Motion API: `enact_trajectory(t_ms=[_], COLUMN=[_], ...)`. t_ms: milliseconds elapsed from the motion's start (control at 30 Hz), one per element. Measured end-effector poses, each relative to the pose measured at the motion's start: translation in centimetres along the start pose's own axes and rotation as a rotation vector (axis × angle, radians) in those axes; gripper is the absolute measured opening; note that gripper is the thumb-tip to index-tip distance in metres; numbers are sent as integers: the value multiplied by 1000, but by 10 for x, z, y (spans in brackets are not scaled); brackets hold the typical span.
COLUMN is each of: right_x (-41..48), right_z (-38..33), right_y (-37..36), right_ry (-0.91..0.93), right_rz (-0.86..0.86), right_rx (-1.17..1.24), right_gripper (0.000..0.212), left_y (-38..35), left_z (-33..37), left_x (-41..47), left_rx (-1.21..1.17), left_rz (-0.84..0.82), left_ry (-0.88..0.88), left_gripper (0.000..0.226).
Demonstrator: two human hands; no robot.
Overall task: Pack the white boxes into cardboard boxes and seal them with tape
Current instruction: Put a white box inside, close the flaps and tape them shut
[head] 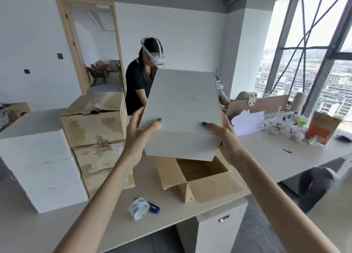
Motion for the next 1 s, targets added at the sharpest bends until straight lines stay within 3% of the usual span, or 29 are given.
enact_trajectory(t_ms=[133,467,767,1000], right_x=[-9,25,88,127], right_z=[32,132,225,278], right_y=[43,114,137,138], right_ry=[-60,-263,-462,-537], right_rz=[-17,-82,-217,-336], right_rx=[-17,27,53,114], right_gripper=[63,47,57,56], left_y=[-35,-93,-106,-107], left_z=[-29,-133,-221,-262], left_x=[-19,-9,17,28], left_rx=[21,32,38,86], left_rz=[-4,46,173,279], left_ry=[62,236,411,502], left_gripper=[55,46,55,49])
Point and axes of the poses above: each hand's wrist, its own x-axis towards the middle knuckle, its own y-axis out of the back of the hand, z = x × y, the point moved 3 cm from there along x, towards the middle knuckle, and after that the axes turned 10 degrees about -x, right-handed, at the moved point
